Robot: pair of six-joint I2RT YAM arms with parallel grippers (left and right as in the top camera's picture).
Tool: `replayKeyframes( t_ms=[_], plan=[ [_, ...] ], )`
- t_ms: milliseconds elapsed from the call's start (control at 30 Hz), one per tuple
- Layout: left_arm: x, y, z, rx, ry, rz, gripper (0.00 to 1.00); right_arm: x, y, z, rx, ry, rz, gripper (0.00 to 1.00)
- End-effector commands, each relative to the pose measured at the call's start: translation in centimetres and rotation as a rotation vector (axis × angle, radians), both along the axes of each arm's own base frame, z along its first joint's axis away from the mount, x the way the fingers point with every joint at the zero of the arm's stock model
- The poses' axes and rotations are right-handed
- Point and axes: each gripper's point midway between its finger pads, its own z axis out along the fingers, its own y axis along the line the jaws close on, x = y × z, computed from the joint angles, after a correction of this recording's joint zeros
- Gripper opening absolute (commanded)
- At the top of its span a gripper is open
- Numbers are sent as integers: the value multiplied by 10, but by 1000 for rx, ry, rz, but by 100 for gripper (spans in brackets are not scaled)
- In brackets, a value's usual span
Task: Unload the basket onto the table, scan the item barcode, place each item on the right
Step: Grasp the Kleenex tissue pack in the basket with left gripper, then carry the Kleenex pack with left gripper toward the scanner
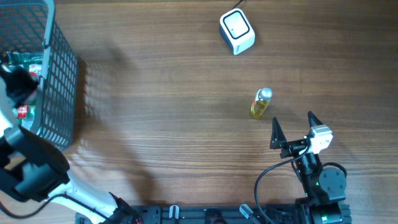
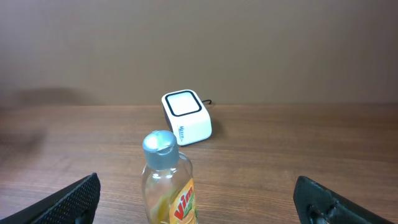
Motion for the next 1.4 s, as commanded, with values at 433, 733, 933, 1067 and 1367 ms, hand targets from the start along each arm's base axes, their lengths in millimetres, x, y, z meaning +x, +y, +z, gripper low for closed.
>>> replayKeyframes(
  t_ms=[433, 733, 933, 1067, 1367],
  plan=[
    [-2, -96, 316, 228, -766, -202, 35, 0, -2, 2, -6, -9, -11, 100],
    [-2, -252, 285, 118, -610, -539, 33, 0, -2, 2, -6, -9, -10, 100],
    [3, -361, 212, 22, -356, -785, 36, 0, -2, 2, -6, -9, -11, 100],
    [10, -433, 147, -48, -210, -888, 35, 0, -2, 2, -6, -9, -11, 100],
    [-4, -553, 23, -16, -114, -1018, 30, 0, -2, 2, -6, -9, -11, 100]
  ],
)
